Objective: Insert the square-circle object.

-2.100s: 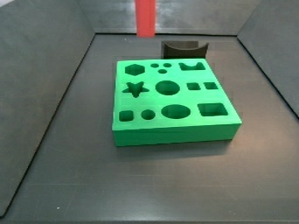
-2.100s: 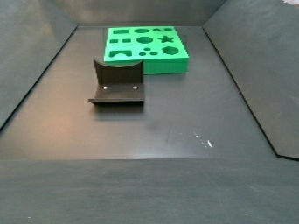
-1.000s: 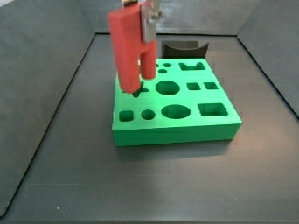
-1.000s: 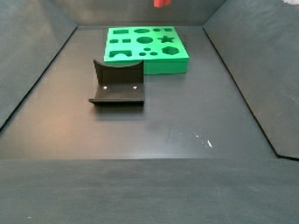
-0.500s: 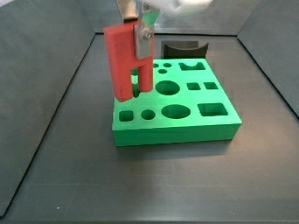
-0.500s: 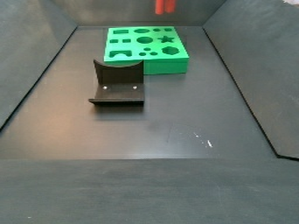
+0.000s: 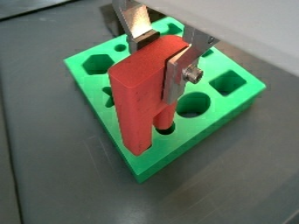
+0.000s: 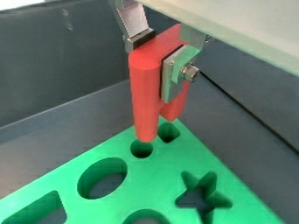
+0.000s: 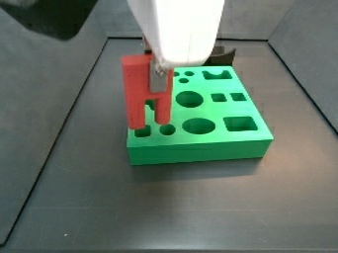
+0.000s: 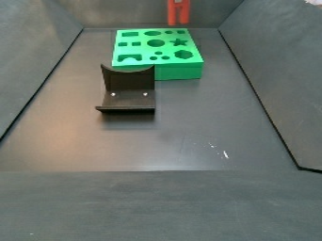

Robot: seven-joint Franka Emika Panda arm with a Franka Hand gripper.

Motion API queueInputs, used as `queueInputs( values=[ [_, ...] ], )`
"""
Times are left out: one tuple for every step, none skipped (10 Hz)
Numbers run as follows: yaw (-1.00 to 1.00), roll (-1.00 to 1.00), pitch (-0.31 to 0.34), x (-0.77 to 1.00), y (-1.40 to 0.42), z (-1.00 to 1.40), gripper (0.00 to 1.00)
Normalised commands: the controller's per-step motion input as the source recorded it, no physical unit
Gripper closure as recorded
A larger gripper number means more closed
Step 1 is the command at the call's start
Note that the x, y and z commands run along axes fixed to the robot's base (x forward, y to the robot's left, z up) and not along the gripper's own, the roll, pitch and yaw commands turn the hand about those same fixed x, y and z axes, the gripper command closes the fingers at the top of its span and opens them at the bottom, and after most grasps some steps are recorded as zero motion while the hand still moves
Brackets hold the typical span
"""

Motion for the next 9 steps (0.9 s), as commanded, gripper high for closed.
queueInputs(
  values=[
    [-0.59, 0.11, 0.169, 0.22, 0.00, -0.33, 1.00],
    [-0.55, 0.12, 0.181, 0.24, 0.00, -0.27, 1.00],
    [-0.47, 0.12, 0.183, 0.23, -0.05, -0.23, 1.00],
    [-0.46, 0.12, 0.187, 0.19, -0.01, -0.21, 1.00],
    [-0.42, 0.07, 0.154, 0.02, 0.00, -0.20, 1.00],
    [-0.34, 0.03, 0.114, 0.00, 0.00, -0.21, 1.00],
    [-0.20, 0.02, 0.074, -0.02, 0.00, -0.17, 1.00],
    [0.00, 0.00, 0.016, -0.07, 0.00, -0.16, 1.00],
    [0.10, 0.00, -0.056, -0.21, 0.00, -0.30, 1.00]
  ],
)
